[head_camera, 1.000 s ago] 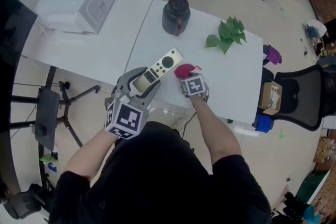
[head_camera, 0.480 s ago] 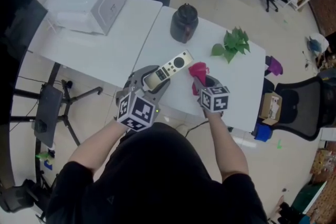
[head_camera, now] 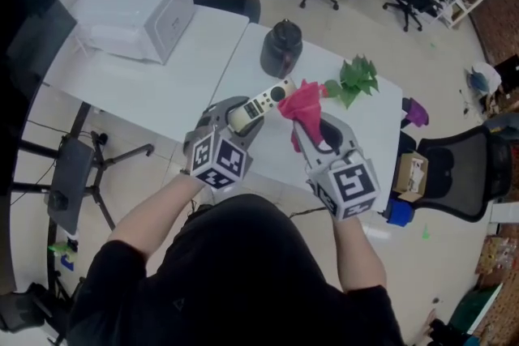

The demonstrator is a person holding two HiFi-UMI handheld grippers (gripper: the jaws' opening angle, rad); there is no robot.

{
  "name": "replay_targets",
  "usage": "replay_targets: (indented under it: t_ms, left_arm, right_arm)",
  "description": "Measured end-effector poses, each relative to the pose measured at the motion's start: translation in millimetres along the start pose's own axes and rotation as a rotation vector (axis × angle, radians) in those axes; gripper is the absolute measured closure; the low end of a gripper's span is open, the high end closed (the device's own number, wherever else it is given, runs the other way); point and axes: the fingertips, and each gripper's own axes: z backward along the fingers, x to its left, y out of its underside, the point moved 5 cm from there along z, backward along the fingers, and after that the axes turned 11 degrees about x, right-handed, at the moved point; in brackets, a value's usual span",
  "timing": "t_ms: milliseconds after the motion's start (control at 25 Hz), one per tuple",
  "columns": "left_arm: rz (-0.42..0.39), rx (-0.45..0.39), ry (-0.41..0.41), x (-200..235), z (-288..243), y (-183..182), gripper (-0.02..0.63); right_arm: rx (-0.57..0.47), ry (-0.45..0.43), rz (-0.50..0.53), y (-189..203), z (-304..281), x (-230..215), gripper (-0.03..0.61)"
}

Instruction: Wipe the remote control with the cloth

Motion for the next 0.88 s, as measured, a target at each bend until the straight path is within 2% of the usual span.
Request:
replay_targets:
  t_ms: [160, 320, 560, 680, 880]
  left_arm:
    - [-0.042, 0.001, -0.010, 0.1, -3.0, -4.8, 0.405]
    - [-0.110, -0.015, -0.032, -1.6, -0.4, -13.0, 0.405]
    - [-0.283, -0.084, -0.116, -8.4, 14.6, -21.4, 0.405]
    - [-0.344, -0.112, -0.167, -10.0, 23.0, -22.7, 0.405]
    - [-0.381, -0.154, -0.212, -11.9, 32.6, -25.4, 0.405]
  right_arm:
    - [0.036, -0.052, 0.139, -21.7, -8.4, 29.2, 0.469]
    - [0.107, -0.128, 0.197, -25.1, -26.7, 53.0, 0.469]
    - [0.236, -0.206, 0.279, -19.7, -45.6, 73.3, 0.469]
    - [0.264, -0.205, 0.319, -21.5, -46.7, 77.0, 0.469]
    - [0.271, -0.124, 0.378, -25.7, -40.9, 67.9, 0.469]
